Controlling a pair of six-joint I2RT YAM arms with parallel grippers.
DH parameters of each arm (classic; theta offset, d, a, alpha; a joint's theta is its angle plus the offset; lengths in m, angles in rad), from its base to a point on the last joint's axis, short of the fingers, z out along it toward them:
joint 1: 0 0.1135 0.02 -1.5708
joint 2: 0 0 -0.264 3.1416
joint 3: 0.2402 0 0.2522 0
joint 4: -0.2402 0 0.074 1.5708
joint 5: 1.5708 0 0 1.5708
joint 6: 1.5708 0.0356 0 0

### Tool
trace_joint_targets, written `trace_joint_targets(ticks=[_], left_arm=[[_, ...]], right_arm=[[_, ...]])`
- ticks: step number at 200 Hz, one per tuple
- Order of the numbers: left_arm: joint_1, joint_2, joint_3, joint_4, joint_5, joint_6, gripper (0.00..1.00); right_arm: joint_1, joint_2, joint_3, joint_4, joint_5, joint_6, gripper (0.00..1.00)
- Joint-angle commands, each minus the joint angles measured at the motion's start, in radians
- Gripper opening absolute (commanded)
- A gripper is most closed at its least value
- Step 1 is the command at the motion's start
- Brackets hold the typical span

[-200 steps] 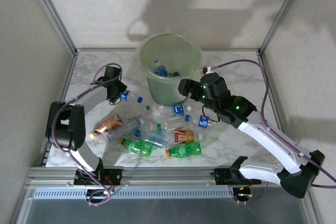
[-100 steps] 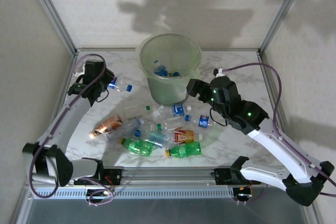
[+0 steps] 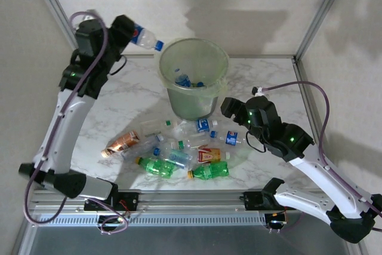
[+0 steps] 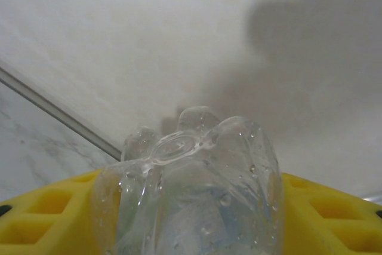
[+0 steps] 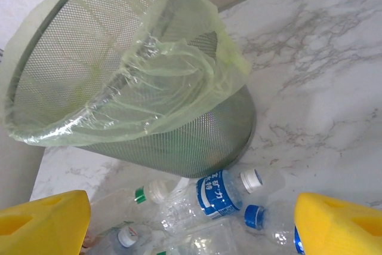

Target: Put the plastic bottles in the bin

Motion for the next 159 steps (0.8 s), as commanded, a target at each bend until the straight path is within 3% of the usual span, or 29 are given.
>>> trace_joint_targets(ticks=[1, 63, 101, 159], left_arm=[[-0.085, 0.139, 0.099, -0.026, 0.019, 0.076, 0.54], [-0.269, 0.524, 0.509, -0.307, -0.108, 0.312, 0.51], [-0.319, 0.579, 0.527, -0.307, -0.182, 0.393, 0.53], [-0.32, 0.643, 0.526, -0.321, -0.265, 0.427, 0.53]], right_arm=[[0.005, -0.012, -0.015, -0.012, 0.033, 0.029, 0.88], [0.005, -0.032, -0.064, -0.012, 0.014, 0.055, 0.88], [0.004, -0.033, -0.089, -0.004, 0.01, 0.062, 0.88], [0.006, -0.034, -0.09, -0.014, 0.011, 0.067, 0.88]])
